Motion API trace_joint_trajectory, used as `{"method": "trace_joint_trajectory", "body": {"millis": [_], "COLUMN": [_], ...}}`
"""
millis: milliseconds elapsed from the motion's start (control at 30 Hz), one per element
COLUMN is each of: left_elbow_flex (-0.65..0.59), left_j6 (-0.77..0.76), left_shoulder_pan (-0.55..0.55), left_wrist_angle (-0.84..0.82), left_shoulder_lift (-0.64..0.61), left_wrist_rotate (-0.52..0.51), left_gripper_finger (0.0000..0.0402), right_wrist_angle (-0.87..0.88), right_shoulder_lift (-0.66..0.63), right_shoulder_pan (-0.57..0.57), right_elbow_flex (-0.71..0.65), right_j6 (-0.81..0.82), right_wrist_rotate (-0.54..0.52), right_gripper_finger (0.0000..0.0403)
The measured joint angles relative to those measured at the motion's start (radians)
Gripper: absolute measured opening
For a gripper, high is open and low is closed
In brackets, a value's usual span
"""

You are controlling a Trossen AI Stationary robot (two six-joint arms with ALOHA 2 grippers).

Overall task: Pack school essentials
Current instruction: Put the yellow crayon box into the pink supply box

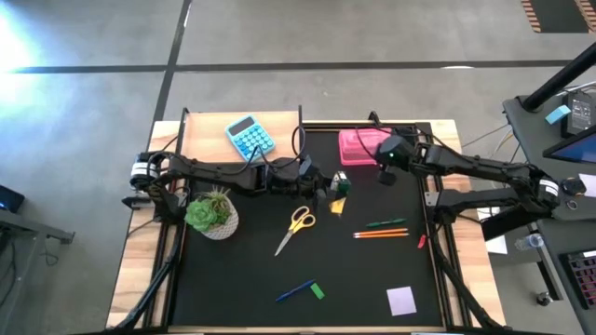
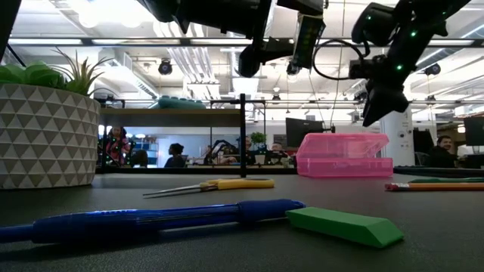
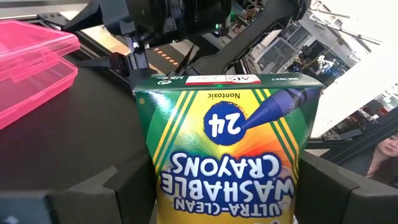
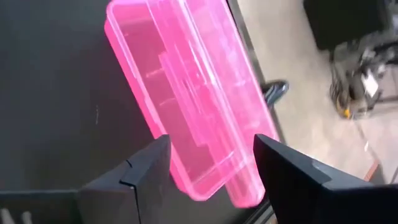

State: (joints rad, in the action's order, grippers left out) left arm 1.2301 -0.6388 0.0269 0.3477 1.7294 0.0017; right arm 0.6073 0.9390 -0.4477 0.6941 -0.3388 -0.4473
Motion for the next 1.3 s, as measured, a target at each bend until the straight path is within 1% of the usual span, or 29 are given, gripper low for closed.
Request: {"method": "trace_joint_trajectory", "body": {"millis": [200,267,367,433,533,567,700,867,1000,1300], "left_elbow_flex": [0.0,0.0,0.0,0.0,0.0,0.0,0.0,0.0,0.0,0.0], "left_j6": [0.001,0.017,0.025,0.025,0.025,0.025,0.026,0.025,0.025,0.017], "left_shoulder_pan": [0.002,0.004,0.005,0.006,0.006,0.006,0.006,0.007,0.007,0.007], "left_wrist_angle": [0.0,0.0,0.0,0.0,-0.001,-0.001,-0.031,-0.053,-0.052,-0.032], "left_shoulder_lift": [0.0,0.0,0.0,0.0,0.0,0.0,0.0,0.0,0.0,0.0], "left_wrist_rotate": [0.0,0.0,0.0,0.0,0.0,0.0,0.0,0.0,-0.001,-0.002], "left_gripper_finger": [0.0274,0.0274,0.0274,0.0274,0.0274,0.0274,0.0274,0.0274,0.0274,0.0274], "right_wrist_angle": [-0.037,-0.036,-0.04,-0.063,-0.126,-0.146,-0.183,-0.227,-0.279,-0.288], "right_shoulder_lift": [0.022,0.05,0.107,0.147,0.191,0.2,0.234,0.282,0.308,0.325], "right_shoulder_pan": [0.0,-0.001,-0.001,-0.001,0.0,-0.001,0.0,-0.005,-0.005,-0.005], "right_elbow_flex": [-0.003,-0.008,-0.01,-0.011,-0.011,-0.011,-0.011,-0.011,-0.011,-0.011], "right_j6": [-0.039,-0.04,-0.039,-0.04,-0.05,-0.065,-0.108,-0.108,-0.124,-0.131], "right_wrist_rotate": [0.027,0.048,0.053,0.016,-0.117,-0.138,-0.128,-0.129,-0.129,-0.141], "right_gripper_finger": [0.0228,0.023,0.023,0.0231,0.0231,0.0231,0.0231,0.0227,0.0209,0.0134]}}
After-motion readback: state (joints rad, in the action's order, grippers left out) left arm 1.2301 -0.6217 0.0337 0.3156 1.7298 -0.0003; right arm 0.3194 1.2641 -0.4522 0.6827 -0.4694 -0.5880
